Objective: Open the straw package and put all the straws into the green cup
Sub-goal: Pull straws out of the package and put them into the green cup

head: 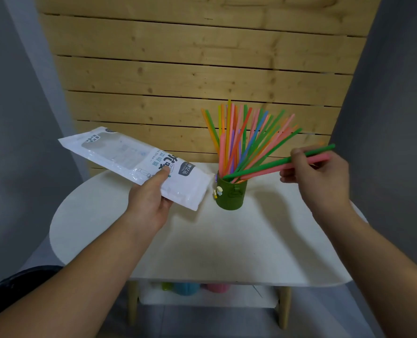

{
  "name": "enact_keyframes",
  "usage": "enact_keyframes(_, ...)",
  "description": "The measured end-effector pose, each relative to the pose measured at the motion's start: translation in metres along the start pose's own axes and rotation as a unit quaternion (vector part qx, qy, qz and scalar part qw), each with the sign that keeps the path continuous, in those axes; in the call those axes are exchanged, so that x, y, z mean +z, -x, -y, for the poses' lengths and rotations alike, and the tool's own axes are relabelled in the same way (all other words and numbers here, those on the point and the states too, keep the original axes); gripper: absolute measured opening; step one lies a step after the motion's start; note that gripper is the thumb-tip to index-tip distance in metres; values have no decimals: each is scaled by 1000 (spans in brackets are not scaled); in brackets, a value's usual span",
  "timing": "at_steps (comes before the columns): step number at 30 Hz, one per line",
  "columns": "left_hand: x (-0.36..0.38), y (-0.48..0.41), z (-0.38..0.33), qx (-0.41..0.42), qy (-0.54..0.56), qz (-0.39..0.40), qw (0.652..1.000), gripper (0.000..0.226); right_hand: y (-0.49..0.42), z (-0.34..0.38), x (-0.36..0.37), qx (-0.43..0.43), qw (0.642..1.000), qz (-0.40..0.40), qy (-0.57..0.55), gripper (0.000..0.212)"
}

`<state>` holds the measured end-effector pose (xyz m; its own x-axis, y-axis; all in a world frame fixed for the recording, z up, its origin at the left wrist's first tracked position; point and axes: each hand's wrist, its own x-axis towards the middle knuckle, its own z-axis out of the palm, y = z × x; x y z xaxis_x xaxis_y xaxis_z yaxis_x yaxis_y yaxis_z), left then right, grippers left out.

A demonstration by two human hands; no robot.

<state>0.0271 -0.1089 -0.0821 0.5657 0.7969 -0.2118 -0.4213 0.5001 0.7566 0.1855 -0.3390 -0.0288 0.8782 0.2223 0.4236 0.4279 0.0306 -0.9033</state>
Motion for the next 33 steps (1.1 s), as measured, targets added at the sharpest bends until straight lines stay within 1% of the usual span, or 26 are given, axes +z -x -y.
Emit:
enact_keyframes(3, -1, 0, -1, 3, -4, 2, 1000, 32, -5, 1, 12, -20, 999, 10, 38, 14)
enact_keyframes(6, -2, 0, -3, 8, -8, 6, 1000, 29, -8, -2, 23, -21, 997, 20, 67, 18)
enact_keyframes(14, -3, 2, -6, 4, -7, 13, 1000, 31, -15, -6, 48, -50, 994, 35, 88, 15)
enact_keyframes(16, -3, 3, -7, 5, -6, 13, 1000, 32, -16, -8, 55, -49, 993, 46, 93, 9)
enact_keyframes(22, -4, 5, -10, 6, -8, 16, 1000, 33, -20, -22, 67, -29, 990, 75, 119, 20)
enact_keyframes(27, -7, 7, -14, 2, -11, 19, 1000, 33, -21, -34, 74, -5, 985, 112, 128, 16)
enact_keyframes(30, -8, 9, -16, -2, -9, 15, 1000, 33, -19, -35, 74, -2, 986, 111, 126, 27)
enact_keyframes(33, -12, 13, -18, -5, -4, 10, 1000, 32, -14, -27, 68, -19, 989, 65, 135, 51)
